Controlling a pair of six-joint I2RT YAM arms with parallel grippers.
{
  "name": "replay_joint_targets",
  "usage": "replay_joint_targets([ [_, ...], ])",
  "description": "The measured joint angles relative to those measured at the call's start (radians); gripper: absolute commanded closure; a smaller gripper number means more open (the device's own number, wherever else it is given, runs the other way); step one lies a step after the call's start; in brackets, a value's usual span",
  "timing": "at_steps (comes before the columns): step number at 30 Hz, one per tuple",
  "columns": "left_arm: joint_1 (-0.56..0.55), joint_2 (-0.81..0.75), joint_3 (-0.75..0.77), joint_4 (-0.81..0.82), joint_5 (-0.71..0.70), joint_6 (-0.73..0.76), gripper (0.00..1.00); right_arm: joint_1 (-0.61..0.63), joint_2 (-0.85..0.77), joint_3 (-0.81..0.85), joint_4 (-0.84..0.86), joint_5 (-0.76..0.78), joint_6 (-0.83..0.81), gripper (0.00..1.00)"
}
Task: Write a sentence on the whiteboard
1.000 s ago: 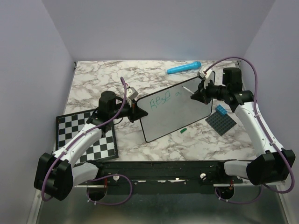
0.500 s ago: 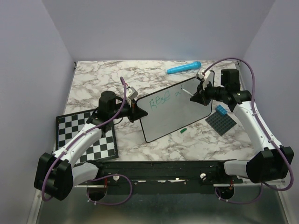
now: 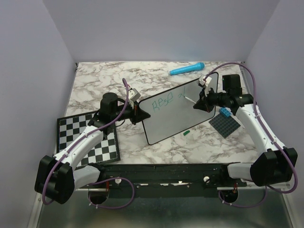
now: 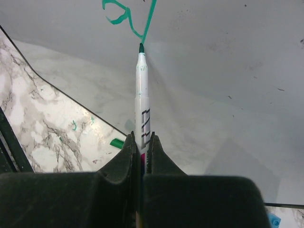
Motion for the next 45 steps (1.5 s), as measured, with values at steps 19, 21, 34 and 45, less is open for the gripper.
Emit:
replay_joint_targets([
  [19,0.000,0.000,0.001,-0.002,0.000,0.000,1.00,-0.010,0.007,0.059,0.002,0.011,0.053,1.00],
  [21,0.000,0.001,0.001,-0.003,0.000,-0.001,1.00,-0.021,0.007,0.059,0.002,0.013,0.056,1.00],
  [34,0.000,0.001,0.002,-0.003,0.000,-0.001,1.00,-0.033,0.005,0.031,-0.002,0.007,0.026,1.00],
  [45,0.000,0.002,0.002,-0.004,0.000,-0.003,1.00,-0.026,0.023,0.031,-0.008,-0.023,0.019,0.99],
])
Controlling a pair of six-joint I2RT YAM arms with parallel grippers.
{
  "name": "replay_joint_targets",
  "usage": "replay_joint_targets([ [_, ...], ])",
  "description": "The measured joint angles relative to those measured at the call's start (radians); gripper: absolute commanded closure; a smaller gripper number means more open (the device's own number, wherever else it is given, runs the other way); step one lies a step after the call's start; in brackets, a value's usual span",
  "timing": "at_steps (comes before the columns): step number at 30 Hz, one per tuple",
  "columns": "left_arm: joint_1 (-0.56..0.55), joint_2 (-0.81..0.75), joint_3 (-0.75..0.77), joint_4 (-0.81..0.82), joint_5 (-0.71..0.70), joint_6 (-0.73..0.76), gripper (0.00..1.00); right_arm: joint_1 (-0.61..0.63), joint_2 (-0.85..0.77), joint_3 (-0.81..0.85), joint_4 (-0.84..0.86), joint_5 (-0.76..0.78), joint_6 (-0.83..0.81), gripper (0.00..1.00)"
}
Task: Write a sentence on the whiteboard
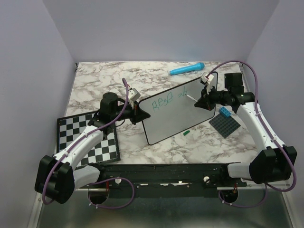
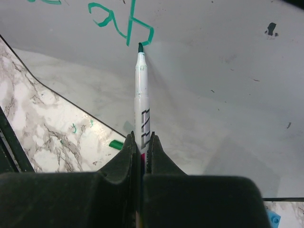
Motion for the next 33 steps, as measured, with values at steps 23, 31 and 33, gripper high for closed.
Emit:
replay_joint_targets([
  [23,0.000,0.001,0.002,0.001,0.001,0.005,1.00,0.030,-0.036,0.008,-0.005,-0.011,0.027,1.00],
  [31,0.000,0.001,0.002,0.000,0.001,0.007,1.00,0.008,-0.143,0.011,-0.009,-0.028,0.017,1.00],
  [33,0.000,0.001,0.002,0.000,0.001,0.007,1.00,-0.013,-0.158,0.006,-0.010,-0.036,0.006,0.99],
])
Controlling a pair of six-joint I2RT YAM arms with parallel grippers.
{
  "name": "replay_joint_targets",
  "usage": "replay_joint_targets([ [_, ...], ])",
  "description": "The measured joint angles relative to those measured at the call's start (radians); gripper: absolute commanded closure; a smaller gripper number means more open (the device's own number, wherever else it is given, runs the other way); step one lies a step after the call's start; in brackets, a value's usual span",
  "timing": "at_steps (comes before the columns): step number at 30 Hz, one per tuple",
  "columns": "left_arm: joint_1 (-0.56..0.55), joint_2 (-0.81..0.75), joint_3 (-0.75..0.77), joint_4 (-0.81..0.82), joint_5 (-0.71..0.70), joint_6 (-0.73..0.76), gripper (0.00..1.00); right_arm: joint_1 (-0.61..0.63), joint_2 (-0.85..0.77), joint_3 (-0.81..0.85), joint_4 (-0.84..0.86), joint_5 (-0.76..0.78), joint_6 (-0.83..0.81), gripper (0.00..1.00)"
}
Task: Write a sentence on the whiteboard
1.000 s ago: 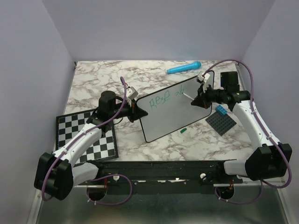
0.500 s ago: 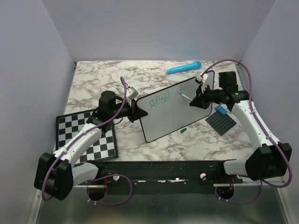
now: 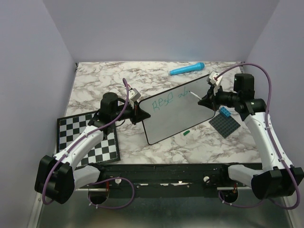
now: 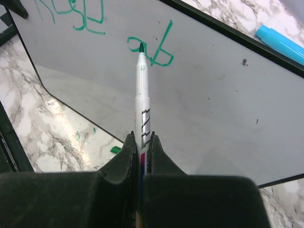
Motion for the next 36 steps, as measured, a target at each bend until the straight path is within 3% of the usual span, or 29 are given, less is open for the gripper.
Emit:
replay_joint_targets([
  [10,0.000,0.000,0.000,0.000,0.000,0.002,1.00,-0.090,0.011,-0.007,-0.046,-0.042,-0.108,0.99],
  [36,0.000,0.000,0.003,-0.003,0.000,0.005,1.00,-0.091,0.050,-0.022,-0.050,-0.089,-0.200,1.00],
])
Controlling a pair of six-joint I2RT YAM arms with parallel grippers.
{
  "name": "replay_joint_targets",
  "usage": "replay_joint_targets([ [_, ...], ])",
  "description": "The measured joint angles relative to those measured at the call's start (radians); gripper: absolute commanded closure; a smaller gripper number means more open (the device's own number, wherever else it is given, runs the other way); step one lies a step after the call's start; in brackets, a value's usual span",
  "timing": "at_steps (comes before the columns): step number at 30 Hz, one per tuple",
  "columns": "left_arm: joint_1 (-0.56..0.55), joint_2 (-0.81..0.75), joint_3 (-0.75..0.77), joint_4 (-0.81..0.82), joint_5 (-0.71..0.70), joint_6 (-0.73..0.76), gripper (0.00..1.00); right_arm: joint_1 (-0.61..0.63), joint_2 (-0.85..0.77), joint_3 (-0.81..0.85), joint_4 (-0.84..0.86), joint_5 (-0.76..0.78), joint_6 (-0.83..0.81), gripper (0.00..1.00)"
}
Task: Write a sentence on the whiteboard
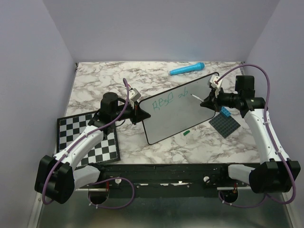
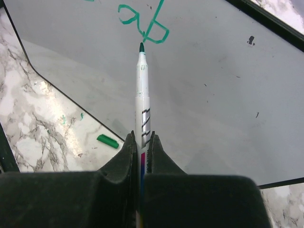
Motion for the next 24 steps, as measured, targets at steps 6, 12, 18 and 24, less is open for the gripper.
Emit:
replay_joint_targets([
  [6,0.000,0.000,0.000,0.000,0.000,0.001,1.00,0.000,-0.010,-0.044,0.034,-0.006,0.005,0.99],
  [12,0.000,0.000,0.001,-0.001,0.000,0.001,1.00,0.000,-0.005,-0.045,0.035,-0.008,0.010,0.99],
  [18,0.000,0.000,0.001,-0.001,0.000,0.002,1.00,0.000,0.022,-0.044,0.039,-0.007,0.019,1.00],
  [24,0.000,0.001,0.001,0.000,0.001,0.002,1.00,0.000,0.033,-0.044,0.087,0.002,0.065,1.00],
])
